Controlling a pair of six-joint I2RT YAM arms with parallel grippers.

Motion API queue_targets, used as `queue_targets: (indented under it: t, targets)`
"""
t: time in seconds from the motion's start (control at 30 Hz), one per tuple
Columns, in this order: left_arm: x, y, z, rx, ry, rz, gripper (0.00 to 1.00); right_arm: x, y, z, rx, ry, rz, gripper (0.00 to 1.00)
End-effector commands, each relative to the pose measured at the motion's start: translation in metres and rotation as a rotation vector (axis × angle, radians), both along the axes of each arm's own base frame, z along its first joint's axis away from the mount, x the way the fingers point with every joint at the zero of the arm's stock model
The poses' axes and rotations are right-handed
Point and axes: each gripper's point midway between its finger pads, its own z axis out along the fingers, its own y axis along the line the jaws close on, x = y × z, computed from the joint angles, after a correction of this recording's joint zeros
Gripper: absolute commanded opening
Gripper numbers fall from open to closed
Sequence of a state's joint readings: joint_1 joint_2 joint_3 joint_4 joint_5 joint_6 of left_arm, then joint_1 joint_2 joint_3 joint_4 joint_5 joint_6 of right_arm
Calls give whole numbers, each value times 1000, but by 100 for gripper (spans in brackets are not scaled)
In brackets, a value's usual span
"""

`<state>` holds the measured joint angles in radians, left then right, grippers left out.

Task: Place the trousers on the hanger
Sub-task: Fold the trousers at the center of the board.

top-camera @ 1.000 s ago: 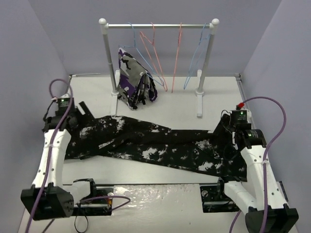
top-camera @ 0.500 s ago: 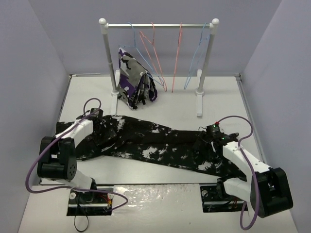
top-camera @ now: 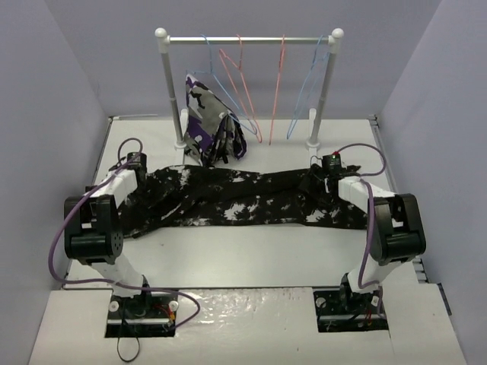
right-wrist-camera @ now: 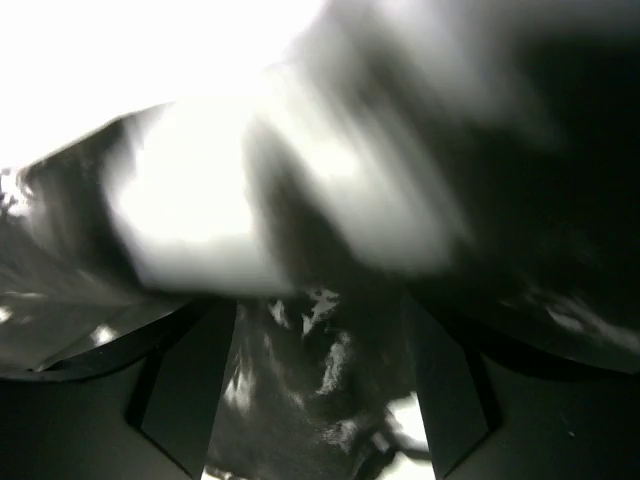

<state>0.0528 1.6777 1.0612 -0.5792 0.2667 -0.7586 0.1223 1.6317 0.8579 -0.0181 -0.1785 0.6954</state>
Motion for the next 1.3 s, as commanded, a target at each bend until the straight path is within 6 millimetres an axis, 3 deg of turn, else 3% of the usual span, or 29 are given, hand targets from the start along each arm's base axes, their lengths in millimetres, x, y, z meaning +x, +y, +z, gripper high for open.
queue_targets:
  t: [0.0,0.17,0.33,0.5,0.63,0.9,1.1,1.27]
  targets:
    - [48,22,62,110,-271,-41,82,39,-55,36,-320,-124,12,64]
    - [25,32,83,144,-306,-42,82,27,-95,66,-425,-127,-37,64]
    - [0,37,119,215,-391,-88,82,27,-93,131,-415,-273,-80,64]
    - [-30,44,142,287,-433,-97,83,42,-125,180,-512,-326,-266,64]
    - [-46,44,137,300,-434,-103,83,76,-133,181,-533,-278,-310,66]
    - [-66,47,124,330,-456,-109,88,119,-140,139,-541,-171,-388,67]
    - [-70,50,120,361,-491,-105,92,132,-143,120,-542,-132,-397,64]
    - [-70,45,114,334,-507,-103,92,127,-147,111,-550,-94,-404,58]
